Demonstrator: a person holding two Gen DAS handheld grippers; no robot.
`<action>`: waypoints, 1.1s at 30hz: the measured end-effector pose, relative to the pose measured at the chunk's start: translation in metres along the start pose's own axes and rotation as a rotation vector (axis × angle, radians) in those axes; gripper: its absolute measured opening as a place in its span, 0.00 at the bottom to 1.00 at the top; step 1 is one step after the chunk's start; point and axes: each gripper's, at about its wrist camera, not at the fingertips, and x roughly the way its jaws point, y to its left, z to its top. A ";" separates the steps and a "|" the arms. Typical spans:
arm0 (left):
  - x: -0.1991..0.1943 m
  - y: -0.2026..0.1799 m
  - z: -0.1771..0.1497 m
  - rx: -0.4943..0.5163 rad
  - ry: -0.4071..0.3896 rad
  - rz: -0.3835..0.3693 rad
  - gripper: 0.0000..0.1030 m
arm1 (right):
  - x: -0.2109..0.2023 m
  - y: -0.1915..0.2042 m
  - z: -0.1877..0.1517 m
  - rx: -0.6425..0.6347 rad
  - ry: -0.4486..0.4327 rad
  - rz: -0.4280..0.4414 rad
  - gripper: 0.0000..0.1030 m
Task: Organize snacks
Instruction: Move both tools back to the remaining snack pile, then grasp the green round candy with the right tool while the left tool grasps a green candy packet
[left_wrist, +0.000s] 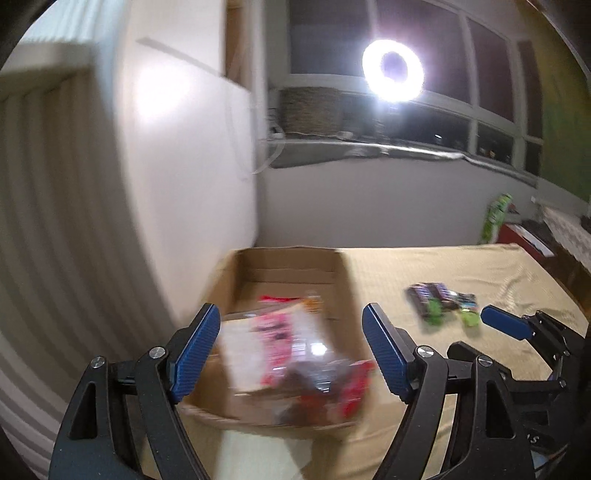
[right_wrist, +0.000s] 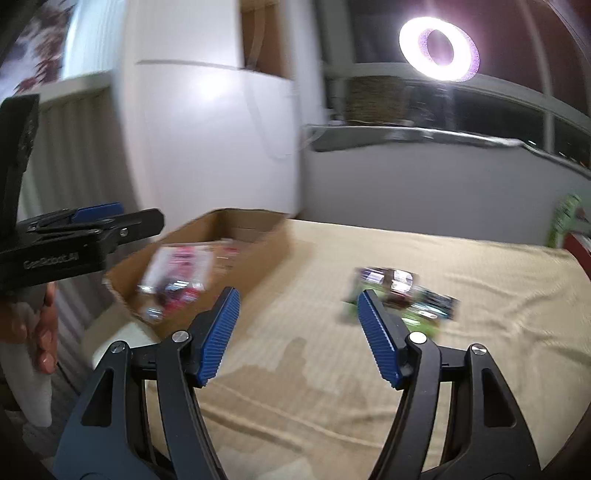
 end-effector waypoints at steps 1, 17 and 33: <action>0.003 -0.013 0.001 0.018 0.001 -0.018 0.77 | -0.005 -0.011 -0.003 0.017 -0.001 -0.019 0.69; 0.009 -0.114 -0.004 0.146 0.023 -0.207 0.77 | -0.061 -0.081 -0.020 0.109 -0.014 -0.214 0.71; 0.061 -0.125 -0.037 0.038 0.203 -0.258 0.77 | -0.031 -0.096 -0.021 0.091 0.101 -0.215 0.78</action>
